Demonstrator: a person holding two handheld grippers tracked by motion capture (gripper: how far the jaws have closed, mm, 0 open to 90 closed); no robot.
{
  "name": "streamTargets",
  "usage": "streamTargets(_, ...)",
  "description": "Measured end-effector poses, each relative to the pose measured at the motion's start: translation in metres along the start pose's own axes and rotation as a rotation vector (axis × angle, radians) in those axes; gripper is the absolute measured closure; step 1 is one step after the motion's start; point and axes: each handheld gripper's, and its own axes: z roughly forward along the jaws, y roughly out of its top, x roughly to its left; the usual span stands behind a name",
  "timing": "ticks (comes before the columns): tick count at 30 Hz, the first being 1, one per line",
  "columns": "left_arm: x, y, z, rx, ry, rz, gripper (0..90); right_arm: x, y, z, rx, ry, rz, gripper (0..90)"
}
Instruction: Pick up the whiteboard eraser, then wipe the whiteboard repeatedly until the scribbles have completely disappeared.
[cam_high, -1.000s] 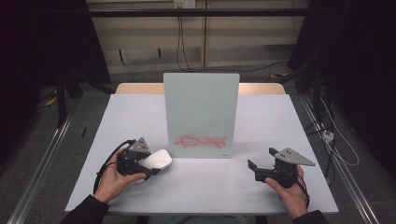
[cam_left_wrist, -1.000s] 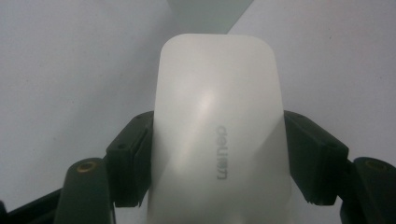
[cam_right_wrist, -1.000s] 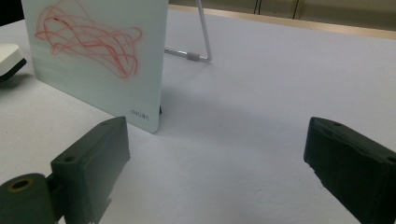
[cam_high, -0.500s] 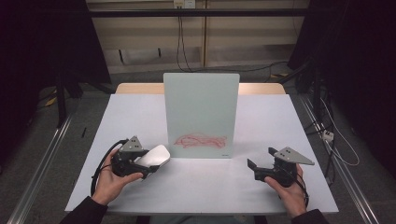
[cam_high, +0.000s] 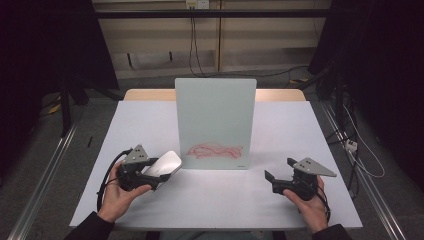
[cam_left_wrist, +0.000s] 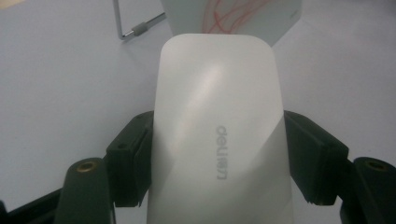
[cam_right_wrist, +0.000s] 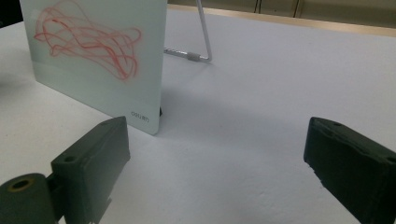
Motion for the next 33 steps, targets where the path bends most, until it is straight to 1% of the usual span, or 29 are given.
streamTargets(1, 0.000, 0.000, 0.000, -0.010, 0.003, -0.003, 31.1, 0.000, 0.000, -0.001, -0.004, -0.001, -0.001, 6.9)
streamTargets(2, 0.000, 0.000, -0.001, -0.019, 0.014, 0.002, 31.1, 0.000, 0.000, -0.001, -0.003, -0.002, -0.002, 6.9)
streamTargets(3, 0.000, 0.000, -0.001, -0.019, 0.014, 0.002, 31.1, 0.000, 0.000, -0.001, -0.005, 0.001, -0.005, 7.0)
streamTargets(6, -0.002, 0.000, -0.003, -0.039, 0.029, 0.008, 31.1, 0.001, 0.000, -0.001, -0.007, 0.000, -0.001, 6.9)
streamTargets(7, -0.003, 0.000, -0.004, -0.053, 0.036, 0.006, 31.1, 0.001, 0.000, -0.001, -0.005, 0.001, -0.002, 7.0)
streamTargets(9, -0.004, 0.001, -0.006, -0.070, 0.046, 0.017, 31.1, 0.001, 0.000, -0.001, -0.003, 0.004, -0.009, 7.0)
streamTargets(10, -0.004, 0.001, -0.006, -0.070, 0.046, 0.017, 31.1, 0.001, 0.000, -0.001, -0.004, 0.004, -0.004, 6.9)
streamTargets(11, -0.005, 0.001, -0.007, -0.079, 0.054, 0.025, 31.1, 0.001, 0.000, -0.001, -0.007, 0.003, -0.005, 7.0)
streamTargets(13, -0.005, 0.001, -0.007, -0.087, 0.054, 0.028, 31.1, 0.000, 0.000, 0.000, -0.002, 0.000, -0.003, 7.0)
streamTargets(15, -0.005, 0.001, -0.007, -0.093, 0.047, 0.022, 31.1, 0.001, 0.001, 0.001, -0.005, -0.004, -0.005, 7.2)
streamTargets(16, -0.006, 0.000, -0.007, -0.095, 0.057, 0.033, 31.1, 0.001, 0.001, 0.001, -0.005, -0.005, -0.004, 7.1)
streamTargets(18, -0.007, 0.000, -0.006, -0.098, 0.052, 0.033, 31.1, 0.001, 0.001, 0.001, -0.003, -0.004, -0.002, 7.1)
streamTargets(20, -0.009, 0.001, -0.007, -0.100, 0.053, 0.039, 31.1, 0.001, 0.001, 0.001, -0.005, -0.005, -0.005, 7.1)
streamTargets(22, -0.011, 0.002, -0.007, -0.113, 0.049, 0.042, 31.1, 0.001, 0.001, 0.001, -0.003, -0.003, -0.005, 7.1)
streamTargets(23, -0.014, 0.003, -0.007, -0.122, 0.053, 0.052, 31.1, 0.001, 0.000, 0.001, -0.004, -0.001, -0.008, 7.1)
streamTargets(26, -0.017, 0.005, -0.007, -0.133, 0.051, 0.058, 31.1, 0.001, 0.000, -0.001, -0.006, -0.001, -0.012, 7.1)
streamTargets(30, -0.025, 0.009, -0.006, -0.150, 0.067, 0.082, 31.1, 0.001, 0.000, -0.002, -0.004, 0.005, -0.004, 7.1)
streamTargets(31, -0.029, 0.011, -0.004, -0.170, 0.077, 0.086, 31.1, 0.002, 0.000, -0.002, -0.002, 0.004, -0.006, 7.1)
streamTargets(32, -0.029, 0.011, -0.004, -0.170, 0.077, 0.086, 31.1, 0.002, 0.000, -0.002, -0.003, 0.006, -0.005, 7.1)
streamTargets(33, -0.030, 0.012, -0.004, -0.164, 0.081, 0.097, 31.1, 0.001, 0.000, -0.001, -0.005, 0.006, -0.006, 7.1)
